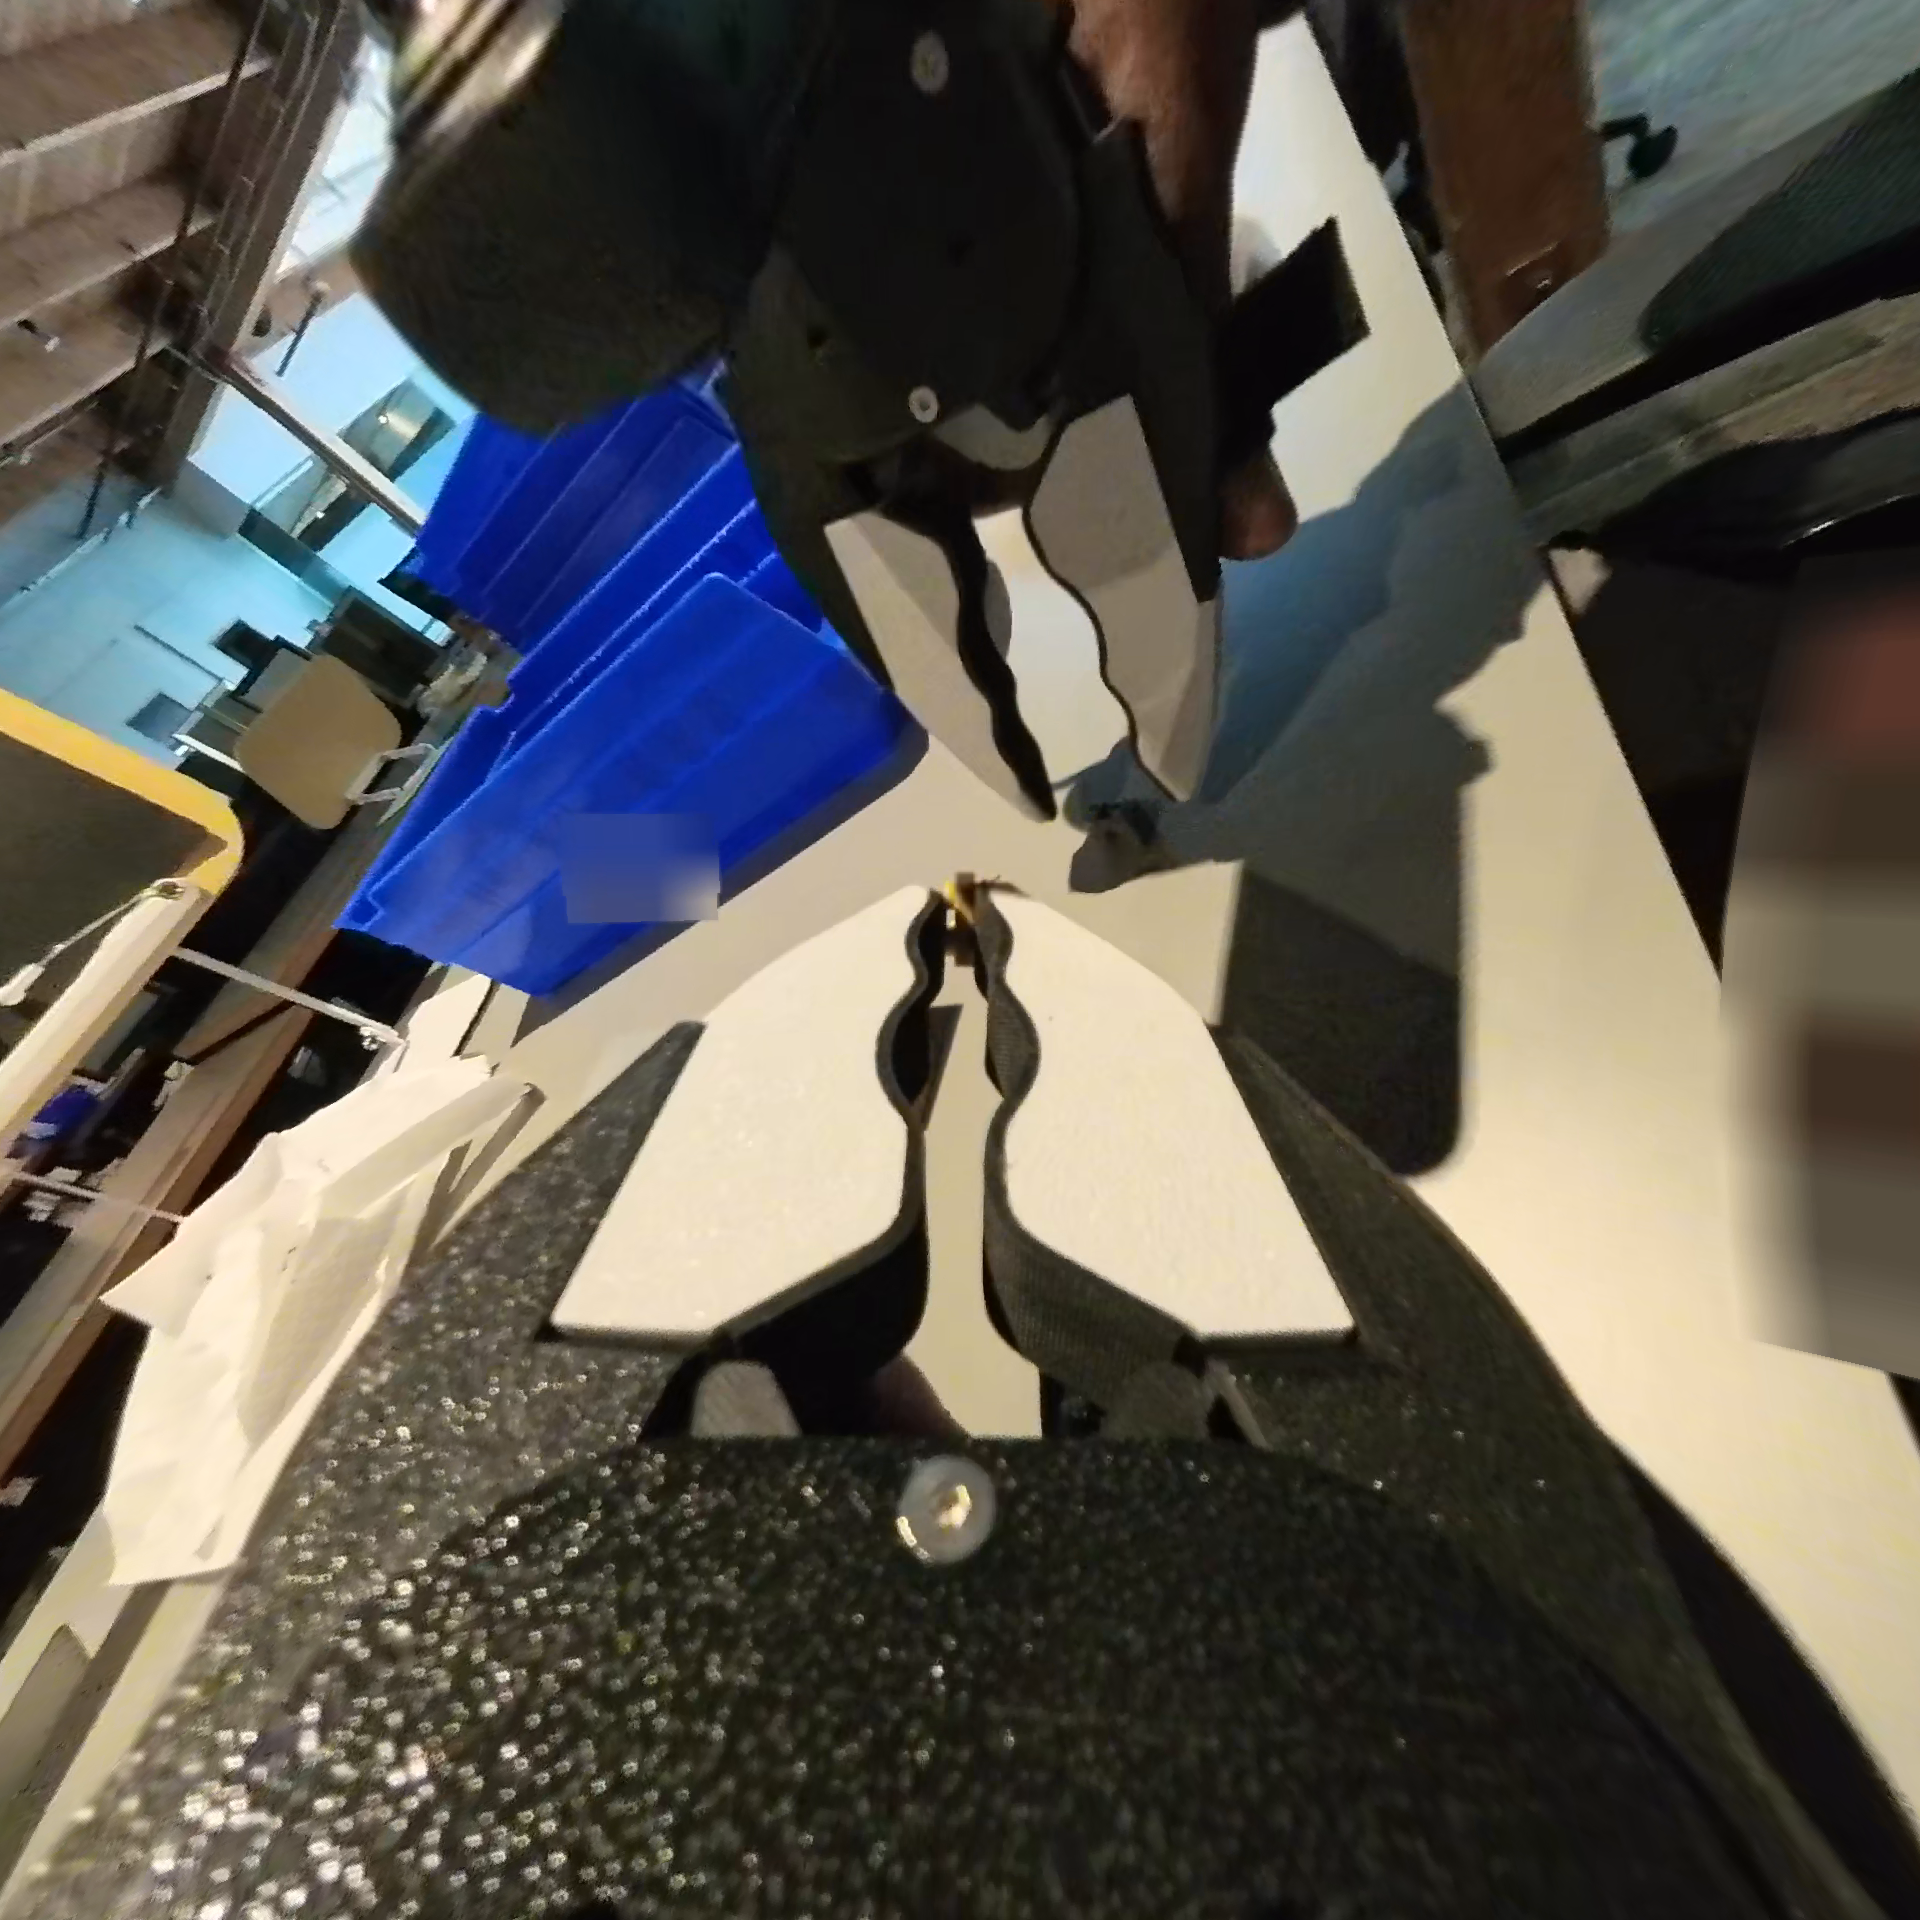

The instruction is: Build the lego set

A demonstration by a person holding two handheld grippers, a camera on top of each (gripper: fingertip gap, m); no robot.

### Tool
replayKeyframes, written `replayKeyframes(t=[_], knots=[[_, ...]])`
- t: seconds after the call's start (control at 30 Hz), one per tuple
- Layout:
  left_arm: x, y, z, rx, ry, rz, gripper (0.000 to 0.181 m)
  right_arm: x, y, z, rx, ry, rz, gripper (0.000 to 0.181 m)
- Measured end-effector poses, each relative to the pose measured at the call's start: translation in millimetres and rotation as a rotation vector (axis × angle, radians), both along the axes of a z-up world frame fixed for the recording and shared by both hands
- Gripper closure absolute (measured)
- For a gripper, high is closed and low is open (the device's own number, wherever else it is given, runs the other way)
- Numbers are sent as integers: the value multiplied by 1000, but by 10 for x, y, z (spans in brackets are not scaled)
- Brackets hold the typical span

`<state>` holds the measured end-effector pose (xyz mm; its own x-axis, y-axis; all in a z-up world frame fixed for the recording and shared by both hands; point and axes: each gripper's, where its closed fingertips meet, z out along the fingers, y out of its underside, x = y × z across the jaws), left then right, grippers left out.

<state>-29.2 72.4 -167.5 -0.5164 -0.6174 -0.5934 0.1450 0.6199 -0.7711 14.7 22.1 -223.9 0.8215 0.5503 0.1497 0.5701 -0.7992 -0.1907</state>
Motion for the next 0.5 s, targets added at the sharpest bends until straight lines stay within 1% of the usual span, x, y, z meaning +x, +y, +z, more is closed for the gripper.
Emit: replayKeyframes(t=[0.1, 0.2, 0.23, 0.3, 0.4, 0.43, 0.5], knots=[[-18, 35, -21, 15, -1, 14, 177, 13, -24, -54, -75, -53, -18, 150], [-27, 82, -47, 44, 0, 32, 177, 105, -8, -89, -81, -122, -56, 153], [-29, 94, -43, 48, -1, 36, 177, 115, -18, -106, -88, -128, -59, 156], [-31, 102, -29, 43, -6, 35, 177, 97, -33, -140, -93, -104, -62, 163], [-25, 108, -36, 52, -4, 38, 177, 74, 5, -133, -53, -68, -45, 164], [-22, 110, -42, 56, -3, 40, 177, 46, 41, -122, -19, -39, -31, 164], [-22, 113, -50, 59, 2, 43, 177, -90, 162, -55, 96, 85, 17, 164]])
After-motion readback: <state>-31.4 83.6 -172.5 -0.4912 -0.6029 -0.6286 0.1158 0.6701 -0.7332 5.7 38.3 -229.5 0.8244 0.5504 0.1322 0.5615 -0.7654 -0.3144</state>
